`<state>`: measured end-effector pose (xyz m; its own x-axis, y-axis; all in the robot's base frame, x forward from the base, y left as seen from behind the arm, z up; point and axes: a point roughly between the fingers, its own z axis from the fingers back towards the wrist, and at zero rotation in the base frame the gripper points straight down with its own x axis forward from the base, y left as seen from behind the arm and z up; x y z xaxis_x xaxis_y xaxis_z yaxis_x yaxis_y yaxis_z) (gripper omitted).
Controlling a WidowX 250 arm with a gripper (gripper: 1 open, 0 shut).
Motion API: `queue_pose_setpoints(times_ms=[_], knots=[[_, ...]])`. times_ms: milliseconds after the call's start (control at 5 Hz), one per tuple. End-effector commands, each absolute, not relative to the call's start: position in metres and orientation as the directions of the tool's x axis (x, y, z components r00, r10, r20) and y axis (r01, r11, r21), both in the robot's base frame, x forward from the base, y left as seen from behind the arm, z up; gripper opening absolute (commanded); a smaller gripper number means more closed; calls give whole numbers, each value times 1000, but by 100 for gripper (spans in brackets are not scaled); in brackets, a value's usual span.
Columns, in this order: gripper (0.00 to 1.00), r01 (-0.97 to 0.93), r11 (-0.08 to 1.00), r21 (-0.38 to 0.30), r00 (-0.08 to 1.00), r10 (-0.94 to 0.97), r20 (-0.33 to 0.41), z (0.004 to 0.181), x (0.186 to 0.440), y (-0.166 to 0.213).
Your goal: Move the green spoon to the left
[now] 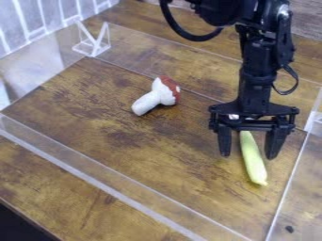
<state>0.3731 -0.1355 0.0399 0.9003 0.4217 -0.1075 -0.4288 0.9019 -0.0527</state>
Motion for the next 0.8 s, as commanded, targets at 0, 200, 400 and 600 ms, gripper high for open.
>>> queue_pose_setpoints(times_ms=[0,200,400,600], knots=[[100,-439,893,-101,898,436,-52,61,387,-139],[100,-447,889,-101,894,444,-52,59,392,-139],[100,-460,882,-99,888,457,-53,57,395,-137],[100,-474,875,-97,881,470,-55,56,398,-135]])
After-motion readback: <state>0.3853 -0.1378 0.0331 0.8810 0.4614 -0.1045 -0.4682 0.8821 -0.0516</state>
